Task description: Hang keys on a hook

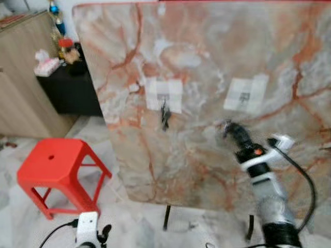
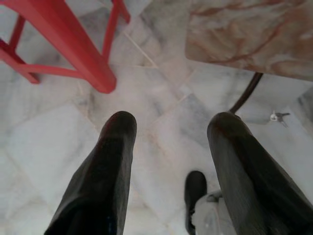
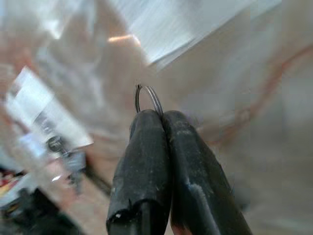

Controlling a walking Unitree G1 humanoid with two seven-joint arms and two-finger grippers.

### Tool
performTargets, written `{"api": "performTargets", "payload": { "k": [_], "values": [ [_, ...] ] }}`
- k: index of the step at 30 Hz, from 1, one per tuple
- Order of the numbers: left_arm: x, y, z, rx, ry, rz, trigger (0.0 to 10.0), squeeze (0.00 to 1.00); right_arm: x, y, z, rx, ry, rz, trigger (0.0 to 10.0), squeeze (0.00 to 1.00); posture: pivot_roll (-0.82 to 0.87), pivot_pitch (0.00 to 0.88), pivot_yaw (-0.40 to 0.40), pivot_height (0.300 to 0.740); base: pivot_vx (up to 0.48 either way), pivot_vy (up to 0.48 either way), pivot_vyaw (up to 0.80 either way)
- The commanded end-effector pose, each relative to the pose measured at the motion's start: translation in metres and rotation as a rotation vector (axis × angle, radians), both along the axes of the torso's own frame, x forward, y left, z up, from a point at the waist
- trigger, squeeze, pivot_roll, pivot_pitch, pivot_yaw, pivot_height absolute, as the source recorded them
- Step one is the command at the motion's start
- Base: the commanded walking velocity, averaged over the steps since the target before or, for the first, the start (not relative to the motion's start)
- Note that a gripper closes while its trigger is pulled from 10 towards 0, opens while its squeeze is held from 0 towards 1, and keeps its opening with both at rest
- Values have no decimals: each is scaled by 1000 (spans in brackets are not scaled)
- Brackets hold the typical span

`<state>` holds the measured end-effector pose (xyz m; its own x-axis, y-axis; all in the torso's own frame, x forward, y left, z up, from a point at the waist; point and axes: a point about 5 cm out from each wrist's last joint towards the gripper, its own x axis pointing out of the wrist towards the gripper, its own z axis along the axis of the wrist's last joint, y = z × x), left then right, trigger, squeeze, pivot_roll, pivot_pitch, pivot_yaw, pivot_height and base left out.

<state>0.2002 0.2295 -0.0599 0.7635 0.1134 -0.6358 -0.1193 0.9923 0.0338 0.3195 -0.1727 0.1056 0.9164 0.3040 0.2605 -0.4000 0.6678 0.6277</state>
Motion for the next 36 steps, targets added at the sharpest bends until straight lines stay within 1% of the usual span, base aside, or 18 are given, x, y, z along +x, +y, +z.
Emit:
{"api": "performTargets", "payload": {
  "k": [1,7,12,15,20,22,25,28,33,34,35,36],
  "values": [
    [-5,2,-2,-7,14,14,10000,0,-2,-7,4,-14,-26,-10,10000,0,62,34,51,740,0,0,0],
    [-6,2,-3,-5,16,12,10000,0,-2,-6,4,-17,-26,-4,10000,0,61,38,53,740,0,0,0],
    [-6,2,-3,-5,15,10,10000,0,-1,-9,10,-4,-61,-12,10000,0,62,43,56,740,0,0,0],
    [-6,3,-3,-3,15,6,10000,0,2,-13,19,17,-98,-18,10000,0,57,48,58,740,0,0,0],
    [-6,3,-3,-3,14,4,10000,0,7,-16,28,22,-123,-39,10000,0,63,50,60,740,0,0,0],
    [-8,2,-4,-3,21,2,10000,0,11,-19,37,43,-145,-64,10000,0,59,52,64,740,0,0,0],
    [-9,3,-4,-2,27,-2,10000,0,14,-18,43,49,-173,-62,10000,0,57,53,65,740,0,0,0],
    [-8,2,-4,-1,26,-6,10000,0,17,-18,42,34,-153,-77,10000,0,57,52,62,740,0,0,0],
    [-8,1,-4,-2,25,-9,10000,0,22,-19,42,45,-131,-119,10000,0,58,54,65,740,0,0,0],
    [-8,1,-4,-2,26,-9,10000,0,23,-20,41,43,-122,-133,10000,0,58,54,65,740,0,0,0],
    [-9,1,-5,-1,29,-9,10000,0,25,-23,36,48,-88,-162,10000,0,60,53,62,740,0,0,0],
    [-9,1,-5,-1,29,-9,10000,0,25,-23,36,48,-88,-162,10000,0,60,53,62,740,0,0,0]
  ]
}}
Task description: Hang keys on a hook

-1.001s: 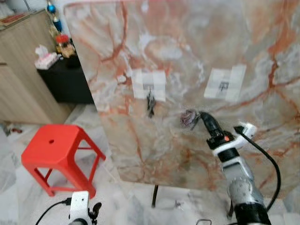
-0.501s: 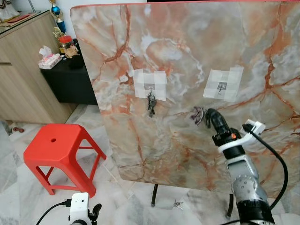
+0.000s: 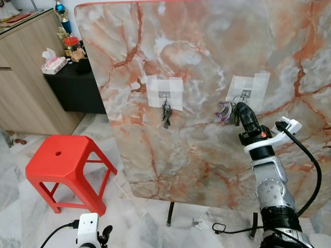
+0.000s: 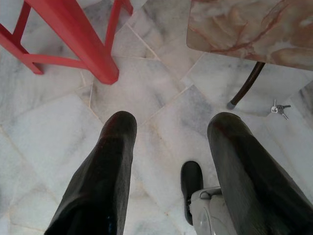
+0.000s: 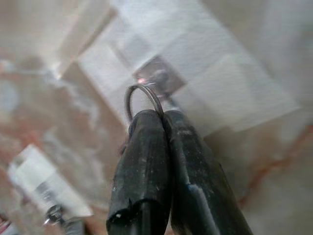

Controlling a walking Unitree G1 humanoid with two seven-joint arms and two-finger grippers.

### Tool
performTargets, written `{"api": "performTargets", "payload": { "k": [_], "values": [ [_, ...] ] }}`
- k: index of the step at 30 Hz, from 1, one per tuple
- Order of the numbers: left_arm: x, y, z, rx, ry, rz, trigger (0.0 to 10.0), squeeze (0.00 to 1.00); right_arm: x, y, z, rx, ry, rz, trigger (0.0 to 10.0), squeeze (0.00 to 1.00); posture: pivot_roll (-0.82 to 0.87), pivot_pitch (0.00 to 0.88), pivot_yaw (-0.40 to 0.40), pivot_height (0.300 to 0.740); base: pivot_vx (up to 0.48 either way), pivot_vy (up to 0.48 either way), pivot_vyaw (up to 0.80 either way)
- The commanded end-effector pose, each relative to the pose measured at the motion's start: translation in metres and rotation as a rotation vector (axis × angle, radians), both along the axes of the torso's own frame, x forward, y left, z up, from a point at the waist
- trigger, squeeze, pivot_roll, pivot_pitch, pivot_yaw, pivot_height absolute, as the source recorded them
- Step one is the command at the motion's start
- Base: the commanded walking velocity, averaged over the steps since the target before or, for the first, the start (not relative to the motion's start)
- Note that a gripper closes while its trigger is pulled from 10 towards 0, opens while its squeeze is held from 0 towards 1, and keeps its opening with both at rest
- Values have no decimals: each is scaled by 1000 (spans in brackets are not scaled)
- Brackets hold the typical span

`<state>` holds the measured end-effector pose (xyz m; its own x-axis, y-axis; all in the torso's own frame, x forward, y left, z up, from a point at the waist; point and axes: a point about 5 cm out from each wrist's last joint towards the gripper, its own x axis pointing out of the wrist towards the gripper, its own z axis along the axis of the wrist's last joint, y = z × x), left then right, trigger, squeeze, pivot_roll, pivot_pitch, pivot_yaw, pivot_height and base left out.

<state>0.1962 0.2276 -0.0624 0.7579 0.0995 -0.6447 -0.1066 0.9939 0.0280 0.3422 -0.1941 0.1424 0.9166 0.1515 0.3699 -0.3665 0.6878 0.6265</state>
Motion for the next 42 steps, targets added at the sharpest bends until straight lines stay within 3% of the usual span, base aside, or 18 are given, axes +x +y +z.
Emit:
{"api": "performTargets", "payload": {
  "k": [1,32,33,34,35,42],
  "values": [
    [-4,3,-2,6,17,3,10000,0,2,-2,-2,-4,26,-18,10000,0,62,54,61,740,0,0,0],
    [-1,1,-1,10,9,-12,10000,0,5,-9,-9,62,78,-78,10000,0,63,53,62,740,0,0,0],
    [-1,1,-1,11,10,-11,10000,0,5,-9,-9,67,76,-78,10000,294,62,53,61,740,0,0,0],
    [-1,1,-1,12,10,-11,10000,0,5,-9,-9,71,75,-77,10000,294,62,53,61,740,0,0,0],
    [-1,1,-1,12,11,-10,10000,0,5,-9,-9,76,72,-78,10000,1000,63,54,61,740,0,0,0],
    [-2,1,-1,13,15,-6,10000,0,2,-5,-13,58,75,-62,10000,1000,65,54,60,740,0,0,0]
  ]
}}
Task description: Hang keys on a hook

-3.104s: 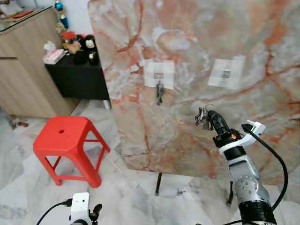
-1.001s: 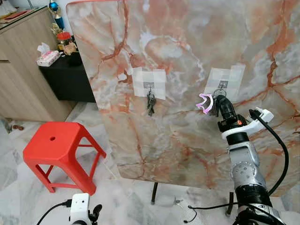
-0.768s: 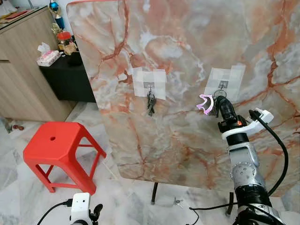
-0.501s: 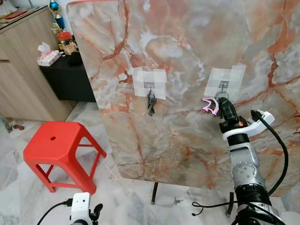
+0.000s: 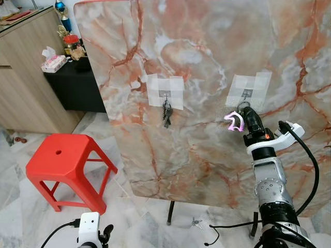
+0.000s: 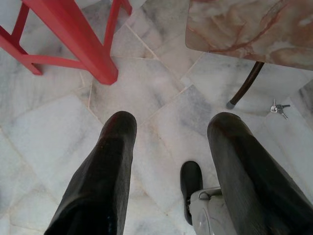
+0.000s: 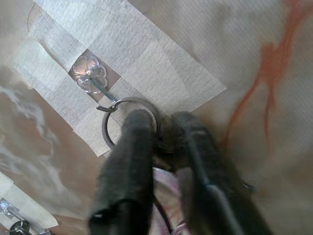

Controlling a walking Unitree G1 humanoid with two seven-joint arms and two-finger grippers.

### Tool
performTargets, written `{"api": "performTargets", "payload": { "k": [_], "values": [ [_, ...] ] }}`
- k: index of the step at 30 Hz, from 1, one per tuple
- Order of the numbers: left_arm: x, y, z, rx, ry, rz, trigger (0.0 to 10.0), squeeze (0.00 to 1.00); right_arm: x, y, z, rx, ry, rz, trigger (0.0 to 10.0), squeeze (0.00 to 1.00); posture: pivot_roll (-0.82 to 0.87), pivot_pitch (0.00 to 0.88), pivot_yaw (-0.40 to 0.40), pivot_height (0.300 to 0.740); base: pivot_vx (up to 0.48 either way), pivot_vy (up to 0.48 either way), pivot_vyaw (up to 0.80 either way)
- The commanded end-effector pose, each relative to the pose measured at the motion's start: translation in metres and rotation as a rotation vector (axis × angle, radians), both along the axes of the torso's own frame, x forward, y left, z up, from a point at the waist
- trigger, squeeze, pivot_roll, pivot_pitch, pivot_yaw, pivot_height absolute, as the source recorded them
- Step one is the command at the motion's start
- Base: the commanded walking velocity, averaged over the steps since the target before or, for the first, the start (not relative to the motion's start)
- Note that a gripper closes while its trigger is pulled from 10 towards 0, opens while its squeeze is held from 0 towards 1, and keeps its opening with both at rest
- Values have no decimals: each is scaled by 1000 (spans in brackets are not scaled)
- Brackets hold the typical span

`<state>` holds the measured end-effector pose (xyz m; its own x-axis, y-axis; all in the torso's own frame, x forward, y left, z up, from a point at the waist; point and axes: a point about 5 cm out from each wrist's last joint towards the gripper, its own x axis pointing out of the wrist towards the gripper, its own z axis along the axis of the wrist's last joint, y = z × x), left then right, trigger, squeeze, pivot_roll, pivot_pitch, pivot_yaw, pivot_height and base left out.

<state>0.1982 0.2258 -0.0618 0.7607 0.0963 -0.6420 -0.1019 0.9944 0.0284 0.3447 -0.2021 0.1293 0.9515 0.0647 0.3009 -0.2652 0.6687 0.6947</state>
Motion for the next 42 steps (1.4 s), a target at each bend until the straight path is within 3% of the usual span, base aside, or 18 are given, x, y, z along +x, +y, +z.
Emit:
{"api": "performTargets", "payload": {
  "k": [1,10,11,12,13,14,15,16,18,20,21,25,27,28,34,36,40,42],
  "values": [
    [-4,3,-2,12,19,-2,10000,0,-1,3,-1,-5,-6,10,10000,1000,64,54,60,740,0,0,0],
    [-7,2,-3,9,27,-2,10000,0,-19,3,-14,-24,17,19,10000,1000,62,52,51,740,0,0,0],
    [-6,2,-3,7,24,2,10000,0,-35,3,-26,-51,49,25,10000,843,60,52,48,740,0,0,0],
    [-6,2,-3,6,23,2,10000,0,-40,3,-29,-59,57,28,10000,843,60,52,48,740,0,0,0],
    [-6,2,-3,7,23,1,10000,0,-47,2,-33,-79,73,14,10000,141,60,54,47,740,0,0,0],
    [-6,2,-3,7,23,0,10000,0,-51,1,-35,-91,83,3,10000,141,60,54,47,740,0,0,0],
    [-6,1,-3,6,22,-1,10000,0,-63,-11,-45,-120,153,-118,10000,0,61,51,40,740,0,0,0],
    [-6,1,-3,6,22,-1,10000,0,-63,-11,-45,-120,153,-118,10000,0,61,51,40,740,0,0,0],
    [-6,2,-3,4,21,3,10000,0,-81,-25,-67,-243,314,-281,10000,0,58,52,41,740,0,0,0],
    [-6,2,-3,4,22,2,10000,0,-85,-28,-75,-233,357,-308,10000,0,52,51,41,740,0,0,0],
    [-7,1,-4,5,30,1,10000,0,-94,-33,-98,-241,460,-315,10000,0,53,52,42,740,0,0,0],
    [-8,1,-5,3,45,4,10000,0,-109,-24,-139,-382,650,-197,10000,0,53,47,45,740,0,0,0],
    [-9,1,-6,3,48,5,10000,0,-110,-23,-144,-402,681,-179,10000,0,52,48,44,740,0,0,0],
    [-10,2,-7,7,64,9,10000,0,-117,-17,-161,-477,797,-139,10000,0,53,49,44,740,0,0,0],
    [-12,2,-9,6,86,20,10000,0,-135,-9,-187,-548,1001,-73,10000,0,56,45,41,740,0,0,0],
    [-16,-2,-13,-1,136,9,10000,0,-159,-2,-207,-586,1150,10,10000,0,75,38,35,740,0,0,0],
    [-17,-4,-14,-6,149,3,10000,0,-170,1,-214,-639,1201,51,10000,0,76,36,37,740,0,0,0],
    [-17,-4,-14,0,156,6,10000,0,-180,4,-220,-738,1238,110,10000,0,66,35,44,740,0,0,0]
  ]
}}
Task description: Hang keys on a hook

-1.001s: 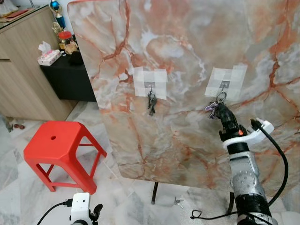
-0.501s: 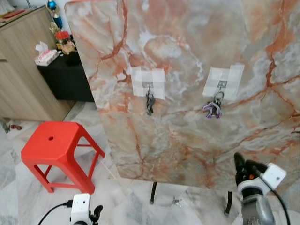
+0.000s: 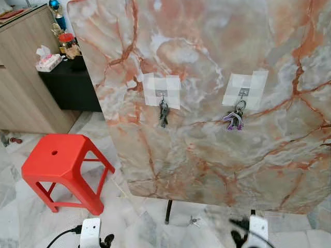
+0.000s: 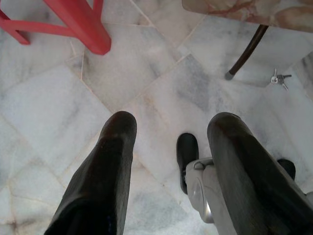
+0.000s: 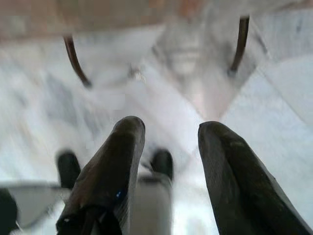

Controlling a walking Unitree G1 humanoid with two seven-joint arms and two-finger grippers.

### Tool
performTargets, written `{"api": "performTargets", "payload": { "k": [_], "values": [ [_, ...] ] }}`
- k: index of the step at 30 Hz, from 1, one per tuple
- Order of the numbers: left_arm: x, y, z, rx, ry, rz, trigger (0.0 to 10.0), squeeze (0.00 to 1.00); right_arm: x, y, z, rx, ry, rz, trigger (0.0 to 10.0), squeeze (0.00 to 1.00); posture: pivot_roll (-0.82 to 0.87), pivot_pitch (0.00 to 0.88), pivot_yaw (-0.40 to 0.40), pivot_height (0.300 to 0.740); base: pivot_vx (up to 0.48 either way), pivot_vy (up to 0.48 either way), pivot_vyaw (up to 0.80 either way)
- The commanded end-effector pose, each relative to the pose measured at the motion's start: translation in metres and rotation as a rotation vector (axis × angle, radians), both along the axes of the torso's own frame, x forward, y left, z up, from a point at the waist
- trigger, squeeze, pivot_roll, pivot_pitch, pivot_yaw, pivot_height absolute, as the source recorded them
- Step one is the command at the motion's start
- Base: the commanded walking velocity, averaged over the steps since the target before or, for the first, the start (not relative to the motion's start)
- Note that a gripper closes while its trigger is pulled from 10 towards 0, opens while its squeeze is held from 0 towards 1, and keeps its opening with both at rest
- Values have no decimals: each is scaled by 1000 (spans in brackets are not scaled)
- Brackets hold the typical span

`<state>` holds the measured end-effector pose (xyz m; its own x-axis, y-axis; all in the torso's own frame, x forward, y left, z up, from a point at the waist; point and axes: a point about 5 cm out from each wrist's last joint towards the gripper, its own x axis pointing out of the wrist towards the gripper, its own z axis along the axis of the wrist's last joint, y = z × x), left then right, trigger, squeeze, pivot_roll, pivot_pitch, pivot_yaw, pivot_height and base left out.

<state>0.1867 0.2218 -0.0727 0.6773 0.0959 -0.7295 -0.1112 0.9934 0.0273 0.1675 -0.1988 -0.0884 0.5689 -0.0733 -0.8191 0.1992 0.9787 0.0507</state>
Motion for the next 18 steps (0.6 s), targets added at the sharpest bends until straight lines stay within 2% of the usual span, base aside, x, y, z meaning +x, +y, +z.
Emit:
{"api": "performTargets", "payload": {
  "k": [1,4,8,13,14,18],
  "values": [
    [-5,-1,-4,16,41,-11,10000,0,-5,2,-3,-26,30,35,10000,0,61,36,45,740,0,0,0],
    [-4,-4,-4,15,51,-19,10000,0,-7,2,-3,-36,25,35,10000,0,39,33,48,740,0,0,0],
    [-4,-7,-5,15,55,-30,10000,0,-12,-3,-5,-67,58,146,10000,0,51,25,35,740,0,0,0],
    [-5,-8,-5,13,56,-28,10000,0,-14,-12,-4,-70,58,95,10000,0,56,20,28,740,0,0,0],
    [-9,-5,-7,15,70,-19,10000,0,-14,-13,-4,-81,67,95,10000,0,53,16,28,740,0,0,0],
    [-17,0,-10,25,94,-3,10000,0,-12,-8,-5,-89,67,117,10000,0,51,12,27,740,0,256,0]
  ]
}}
